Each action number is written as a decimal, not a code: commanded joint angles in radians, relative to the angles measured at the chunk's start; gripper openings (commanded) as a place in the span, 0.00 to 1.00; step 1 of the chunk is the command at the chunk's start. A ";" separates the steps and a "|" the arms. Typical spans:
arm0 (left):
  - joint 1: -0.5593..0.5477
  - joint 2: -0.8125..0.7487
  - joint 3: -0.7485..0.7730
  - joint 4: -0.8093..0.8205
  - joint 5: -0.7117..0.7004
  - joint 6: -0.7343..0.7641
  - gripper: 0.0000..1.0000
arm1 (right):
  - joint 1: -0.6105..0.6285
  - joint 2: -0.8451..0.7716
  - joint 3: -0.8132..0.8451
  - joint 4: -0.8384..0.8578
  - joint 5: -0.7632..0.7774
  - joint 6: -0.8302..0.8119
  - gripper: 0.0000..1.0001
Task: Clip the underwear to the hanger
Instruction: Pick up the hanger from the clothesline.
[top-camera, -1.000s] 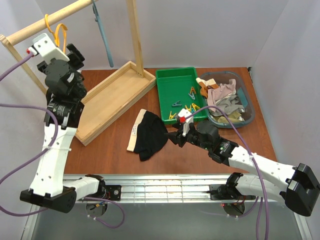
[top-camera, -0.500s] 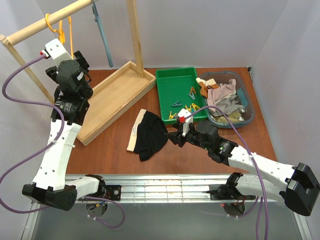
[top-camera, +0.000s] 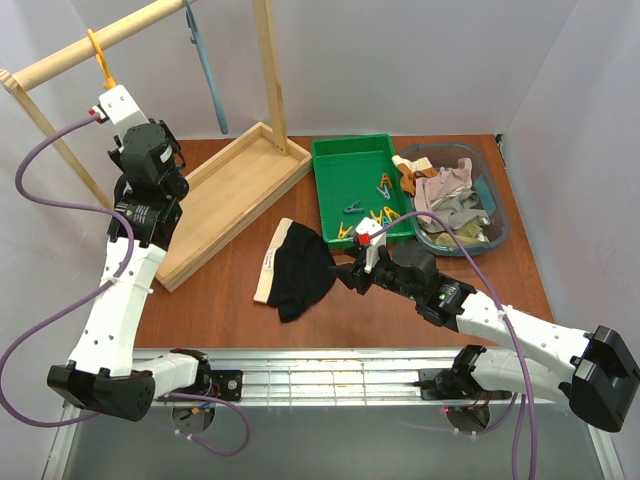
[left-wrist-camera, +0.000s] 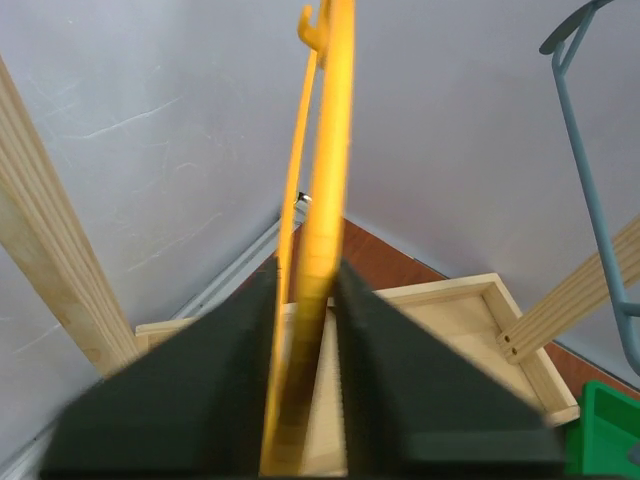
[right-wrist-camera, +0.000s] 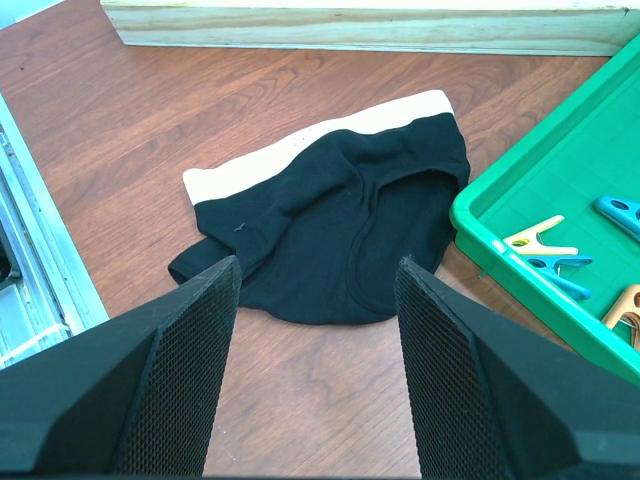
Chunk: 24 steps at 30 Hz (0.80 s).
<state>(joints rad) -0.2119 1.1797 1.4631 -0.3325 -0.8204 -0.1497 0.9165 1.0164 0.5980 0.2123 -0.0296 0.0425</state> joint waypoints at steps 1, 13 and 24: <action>0.005 -0.018 -0.007 -0.004 0.013 -0.010 0.02 | 0.001 -0.009 -0.004 0.041 0.000 -0.004 0.57; 0.005 -0.051 -0.023 0.091 0.122 -0.002 0.00 | 0.001 0.008 0.000 0.041 0.007 -0.004 0.56; 0.005 -0.026 0.016 0.158 0.339 0.029 0.00 | -0.001 0.042 0.014 0.039 0.014 -0.006 0.57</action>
<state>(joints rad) -0.2111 1.1790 1.4746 -0.2226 -0.5529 -0.1242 0.9169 1.0573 0.5980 0.2123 -0.0280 0.0425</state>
